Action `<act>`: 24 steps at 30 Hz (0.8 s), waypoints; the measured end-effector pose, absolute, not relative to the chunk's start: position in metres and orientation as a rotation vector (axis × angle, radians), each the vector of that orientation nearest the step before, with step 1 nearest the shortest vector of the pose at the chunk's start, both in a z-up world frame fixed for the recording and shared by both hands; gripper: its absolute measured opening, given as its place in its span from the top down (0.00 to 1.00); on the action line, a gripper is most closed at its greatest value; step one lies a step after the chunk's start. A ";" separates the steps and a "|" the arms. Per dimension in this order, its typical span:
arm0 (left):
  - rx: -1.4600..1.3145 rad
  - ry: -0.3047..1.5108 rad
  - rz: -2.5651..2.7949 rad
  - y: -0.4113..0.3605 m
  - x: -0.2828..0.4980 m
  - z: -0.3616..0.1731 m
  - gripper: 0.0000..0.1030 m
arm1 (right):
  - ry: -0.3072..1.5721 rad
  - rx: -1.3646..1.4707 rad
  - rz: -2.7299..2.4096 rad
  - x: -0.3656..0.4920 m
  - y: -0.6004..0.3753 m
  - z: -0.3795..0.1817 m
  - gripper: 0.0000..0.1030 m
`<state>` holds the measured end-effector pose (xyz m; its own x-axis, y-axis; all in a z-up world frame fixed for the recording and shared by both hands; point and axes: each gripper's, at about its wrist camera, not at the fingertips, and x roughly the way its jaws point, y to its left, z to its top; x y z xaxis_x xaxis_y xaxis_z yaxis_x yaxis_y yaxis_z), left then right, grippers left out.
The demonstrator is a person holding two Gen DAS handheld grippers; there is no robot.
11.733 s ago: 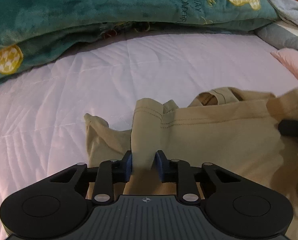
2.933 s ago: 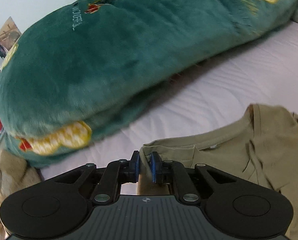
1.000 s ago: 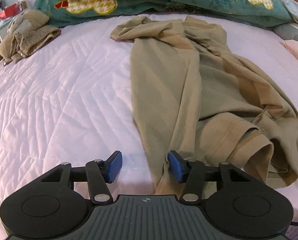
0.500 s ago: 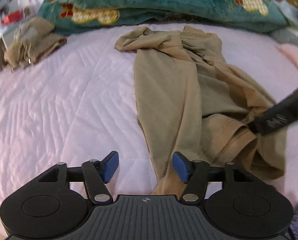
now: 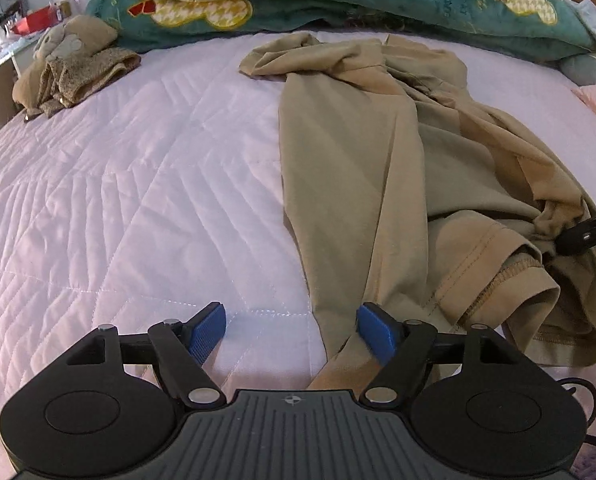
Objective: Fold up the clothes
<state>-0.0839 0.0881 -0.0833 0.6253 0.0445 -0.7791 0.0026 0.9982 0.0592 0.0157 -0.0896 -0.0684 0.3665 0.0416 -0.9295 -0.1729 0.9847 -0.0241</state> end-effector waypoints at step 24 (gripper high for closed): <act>-0.106 0.836 -0.061 0.107 -0.065 -0.024 0.26 | 1.121 0.136 -0.072 -0.020 -0.221 -0.024 0.85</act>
